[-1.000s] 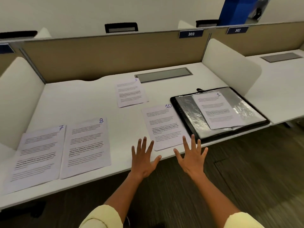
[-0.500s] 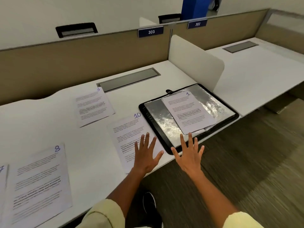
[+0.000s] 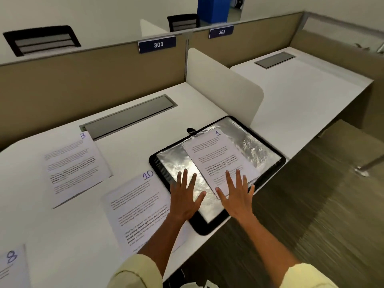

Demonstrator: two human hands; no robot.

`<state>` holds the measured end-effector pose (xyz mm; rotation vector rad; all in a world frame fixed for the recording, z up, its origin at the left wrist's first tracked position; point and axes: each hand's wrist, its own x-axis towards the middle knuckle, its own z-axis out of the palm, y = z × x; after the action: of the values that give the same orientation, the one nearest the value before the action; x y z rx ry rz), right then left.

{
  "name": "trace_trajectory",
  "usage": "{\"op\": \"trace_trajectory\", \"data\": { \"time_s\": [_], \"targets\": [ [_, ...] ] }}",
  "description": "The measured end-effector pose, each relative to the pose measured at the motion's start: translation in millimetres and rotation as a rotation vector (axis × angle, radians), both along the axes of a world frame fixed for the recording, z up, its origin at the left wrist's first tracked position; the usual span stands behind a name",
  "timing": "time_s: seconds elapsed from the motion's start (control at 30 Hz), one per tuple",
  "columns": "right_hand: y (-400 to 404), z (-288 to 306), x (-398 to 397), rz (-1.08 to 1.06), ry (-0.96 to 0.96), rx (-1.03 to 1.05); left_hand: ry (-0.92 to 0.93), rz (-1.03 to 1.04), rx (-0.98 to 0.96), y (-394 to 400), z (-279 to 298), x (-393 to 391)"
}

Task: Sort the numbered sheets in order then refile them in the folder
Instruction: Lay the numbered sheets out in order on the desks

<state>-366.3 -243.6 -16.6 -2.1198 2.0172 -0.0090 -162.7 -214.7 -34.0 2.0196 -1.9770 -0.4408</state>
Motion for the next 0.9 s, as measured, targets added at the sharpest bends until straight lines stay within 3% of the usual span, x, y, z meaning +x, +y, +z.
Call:
{"op": "trace_trajectory", "data": {
  "time_s": [0.6, 0.73, 0.9],
  "targets": [
    [-106, -9, -51, -0.015, -0.051, 0.088, -0.054, 0.045, 0.148, -59, -12, -35],
    [-130, -8, -63, -0.015, -0.134, 0.106, -0.019, 0.094, 0.141, -65, -16, -43],
    [-156, -1, -80, -0.014, -0.37, 0.048, -0.036, 0.174, 0.176, -66, -22, -56]
  ]
}}
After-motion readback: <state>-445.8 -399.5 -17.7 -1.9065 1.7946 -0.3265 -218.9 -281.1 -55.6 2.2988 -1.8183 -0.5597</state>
